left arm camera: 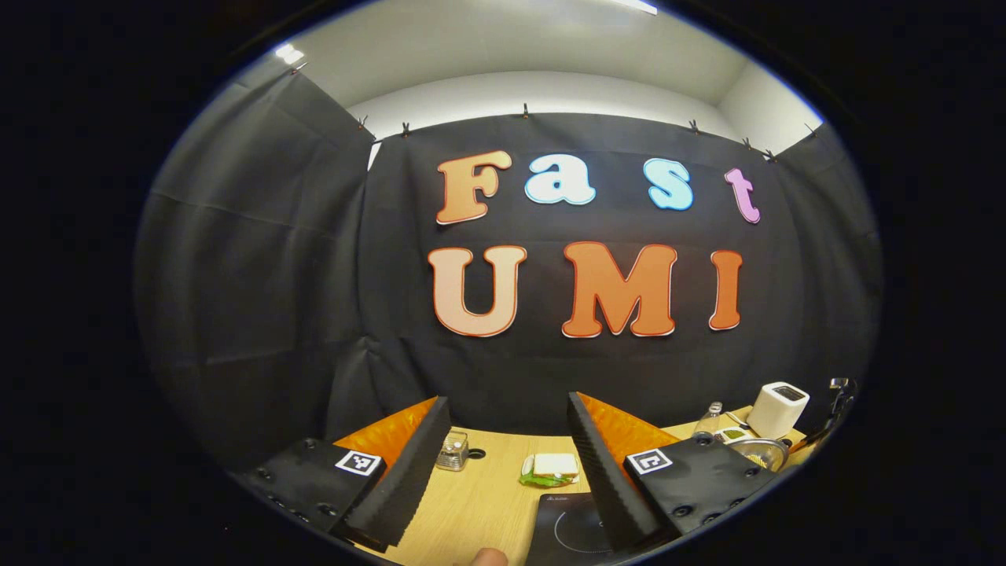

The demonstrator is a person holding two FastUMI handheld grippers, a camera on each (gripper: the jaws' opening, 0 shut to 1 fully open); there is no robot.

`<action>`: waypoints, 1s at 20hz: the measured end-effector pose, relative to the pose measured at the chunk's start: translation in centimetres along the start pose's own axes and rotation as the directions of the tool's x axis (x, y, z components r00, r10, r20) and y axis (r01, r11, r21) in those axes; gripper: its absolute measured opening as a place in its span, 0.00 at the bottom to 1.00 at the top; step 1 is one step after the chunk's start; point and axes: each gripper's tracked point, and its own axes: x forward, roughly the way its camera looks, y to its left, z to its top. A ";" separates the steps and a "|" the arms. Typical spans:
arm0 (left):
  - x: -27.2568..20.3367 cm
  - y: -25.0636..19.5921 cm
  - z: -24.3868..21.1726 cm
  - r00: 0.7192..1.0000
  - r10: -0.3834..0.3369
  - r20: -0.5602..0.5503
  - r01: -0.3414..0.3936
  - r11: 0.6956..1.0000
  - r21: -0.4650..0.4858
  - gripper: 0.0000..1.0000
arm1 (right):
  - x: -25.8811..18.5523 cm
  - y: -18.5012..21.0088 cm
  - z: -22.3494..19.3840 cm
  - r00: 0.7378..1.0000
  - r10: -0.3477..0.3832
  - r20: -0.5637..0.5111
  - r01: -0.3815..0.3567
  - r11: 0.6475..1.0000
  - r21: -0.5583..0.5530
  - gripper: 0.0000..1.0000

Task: First push the handle of the pot to place it horizontally, then grasp the pot with both hands and set it on the induction cooktop.

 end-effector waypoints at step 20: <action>5.7 -27.4 -19.0 0.928 -0.295 -0.229 0.288 0.955 -0.067 0.98 | -4.2 3.8 6.0 0.927 0.181 0.329 -0.080 0.951 -0.300 0.60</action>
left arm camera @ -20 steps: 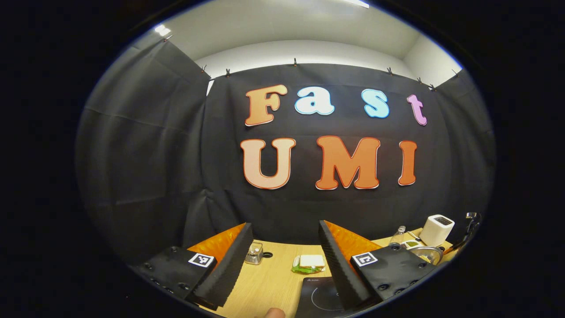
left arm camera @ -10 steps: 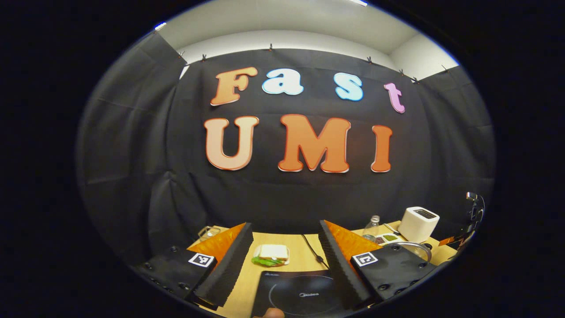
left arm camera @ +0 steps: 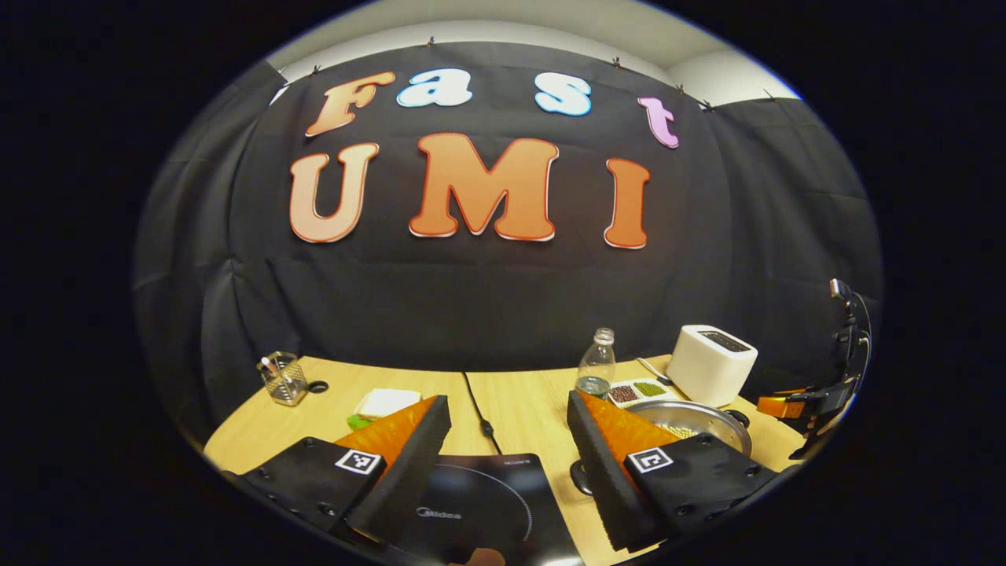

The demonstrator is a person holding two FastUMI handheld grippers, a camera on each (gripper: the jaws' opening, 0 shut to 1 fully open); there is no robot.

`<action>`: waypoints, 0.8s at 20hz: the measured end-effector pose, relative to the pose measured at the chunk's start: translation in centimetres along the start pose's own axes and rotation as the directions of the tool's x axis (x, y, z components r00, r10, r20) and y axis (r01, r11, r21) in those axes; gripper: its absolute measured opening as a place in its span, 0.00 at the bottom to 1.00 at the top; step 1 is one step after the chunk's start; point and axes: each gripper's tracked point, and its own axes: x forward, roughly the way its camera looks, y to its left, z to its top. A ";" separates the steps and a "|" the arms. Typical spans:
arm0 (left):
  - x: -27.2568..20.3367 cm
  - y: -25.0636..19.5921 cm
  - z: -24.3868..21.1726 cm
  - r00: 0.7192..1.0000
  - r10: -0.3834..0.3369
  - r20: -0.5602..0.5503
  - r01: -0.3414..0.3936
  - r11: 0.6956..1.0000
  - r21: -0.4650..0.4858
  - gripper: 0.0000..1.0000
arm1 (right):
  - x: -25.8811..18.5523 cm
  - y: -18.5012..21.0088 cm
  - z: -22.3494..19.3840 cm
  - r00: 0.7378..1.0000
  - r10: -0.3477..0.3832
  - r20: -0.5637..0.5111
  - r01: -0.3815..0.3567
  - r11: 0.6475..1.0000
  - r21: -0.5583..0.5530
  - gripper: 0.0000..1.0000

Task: First push the handle of the pot to place it horizontally, then grasp the pot with both hands and set it on the induction cooktop.

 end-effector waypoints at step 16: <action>6.6 -8.1 -14.4 0.948 -0.058 -0.313 0.054 0.998 -0.023 0.99 | 5.2 0.8 -2.8 0.996 0.053 -0.073 -0.054 0.998 -0.016 0.94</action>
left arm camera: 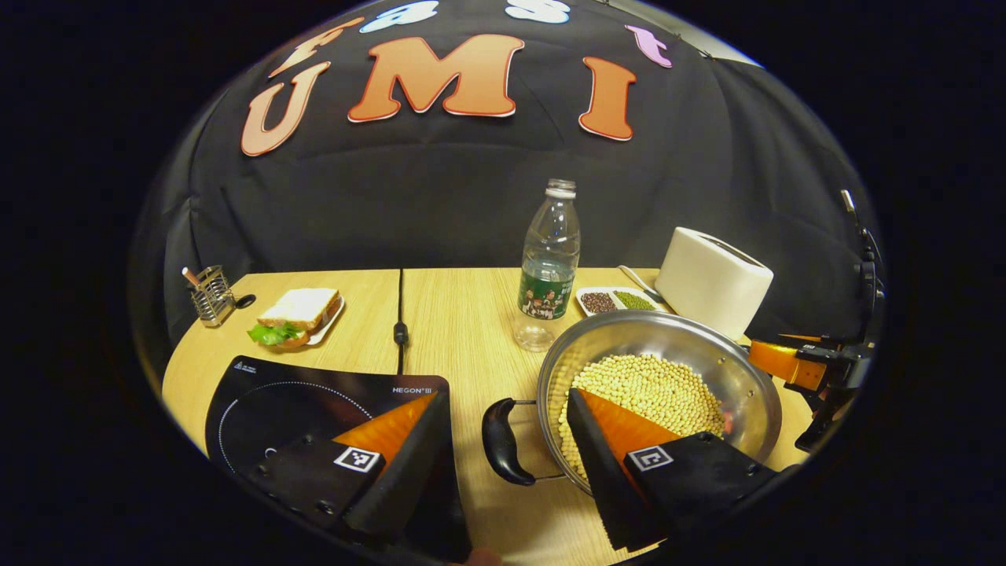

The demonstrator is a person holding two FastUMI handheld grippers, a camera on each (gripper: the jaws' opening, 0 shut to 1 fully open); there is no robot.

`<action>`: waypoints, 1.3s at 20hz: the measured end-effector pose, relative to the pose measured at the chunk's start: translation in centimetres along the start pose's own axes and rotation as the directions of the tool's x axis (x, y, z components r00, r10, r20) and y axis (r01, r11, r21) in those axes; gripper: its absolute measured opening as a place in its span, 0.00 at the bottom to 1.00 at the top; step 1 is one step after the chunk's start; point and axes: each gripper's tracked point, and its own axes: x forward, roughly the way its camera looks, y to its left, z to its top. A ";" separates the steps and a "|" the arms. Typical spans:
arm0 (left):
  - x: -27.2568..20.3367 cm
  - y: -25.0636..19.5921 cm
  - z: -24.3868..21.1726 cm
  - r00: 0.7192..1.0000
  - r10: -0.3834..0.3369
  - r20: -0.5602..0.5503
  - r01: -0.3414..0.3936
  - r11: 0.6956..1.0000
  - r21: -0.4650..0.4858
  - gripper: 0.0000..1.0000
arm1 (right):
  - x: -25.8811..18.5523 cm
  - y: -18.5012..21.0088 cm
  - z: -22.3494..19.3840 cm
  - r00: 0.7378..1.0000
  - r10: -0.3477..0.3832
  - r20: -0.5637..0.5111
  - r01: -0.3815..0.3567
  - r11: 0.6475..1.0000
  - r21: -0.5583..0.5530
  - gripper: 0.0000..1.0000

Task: First push the handle of the pot to place it horizontally, then grasp the pot with both hands and set it on the induction cooktop.

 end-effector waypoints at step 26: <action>4.7 -0.6 -3.8 0.960 -0.007 -0.278 0.009 1.000 0.005 0.69 | 2.9 0.5 -5.5 0.960 0.079 -0.268 -0.029 0.982 0.185 0.59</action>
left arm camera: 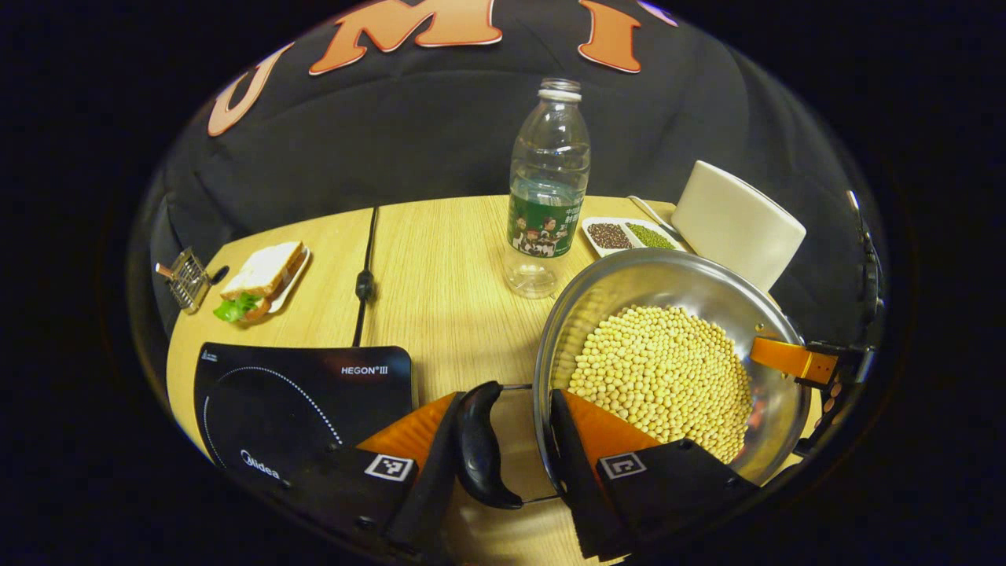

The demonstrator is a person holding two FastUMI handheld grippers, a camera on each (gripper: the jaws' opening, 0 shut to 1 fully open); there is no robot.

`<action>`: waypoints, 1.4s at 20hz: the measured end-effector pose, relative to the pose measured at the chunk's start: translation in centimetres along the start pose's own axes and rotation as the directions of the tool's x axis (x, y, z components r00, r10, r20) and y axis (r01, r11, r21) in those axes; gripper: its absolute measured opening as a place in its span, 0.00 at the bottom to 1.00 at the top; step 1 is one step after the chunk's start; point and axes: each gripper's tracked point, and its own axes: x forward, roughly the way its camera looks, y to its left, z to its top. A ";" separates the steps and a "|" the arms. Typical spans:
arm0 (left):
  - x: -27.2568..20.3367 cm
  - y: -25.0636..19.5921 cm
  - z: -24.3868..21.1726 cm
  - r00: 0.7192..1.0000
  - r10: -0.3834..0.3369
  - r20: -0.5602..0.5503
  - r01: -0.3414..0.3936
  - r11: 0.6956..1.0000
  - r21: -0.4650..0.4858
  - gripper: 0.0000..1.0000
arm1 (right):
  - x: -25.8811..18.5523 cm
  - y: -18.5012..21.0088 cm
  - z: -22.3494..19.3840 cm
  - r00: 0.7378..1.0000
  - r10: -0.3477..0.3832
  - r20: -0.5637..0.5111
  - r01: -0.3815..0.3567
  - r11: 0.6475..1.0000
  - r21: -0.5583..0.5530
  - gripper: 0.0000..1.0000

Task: First push the handle of the pot to place it horizontally, then grasp the pot with both hands and set it on the induction cooktop.

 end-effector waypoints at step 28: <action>-15.4 15.1 2.2 0.996 0.040 0.085 -0.034 0.997 -0.073 0.65 | -11.8 17.1 -0.4 0.994 0.071 0.089 -0.072 0.997 0.009 0.48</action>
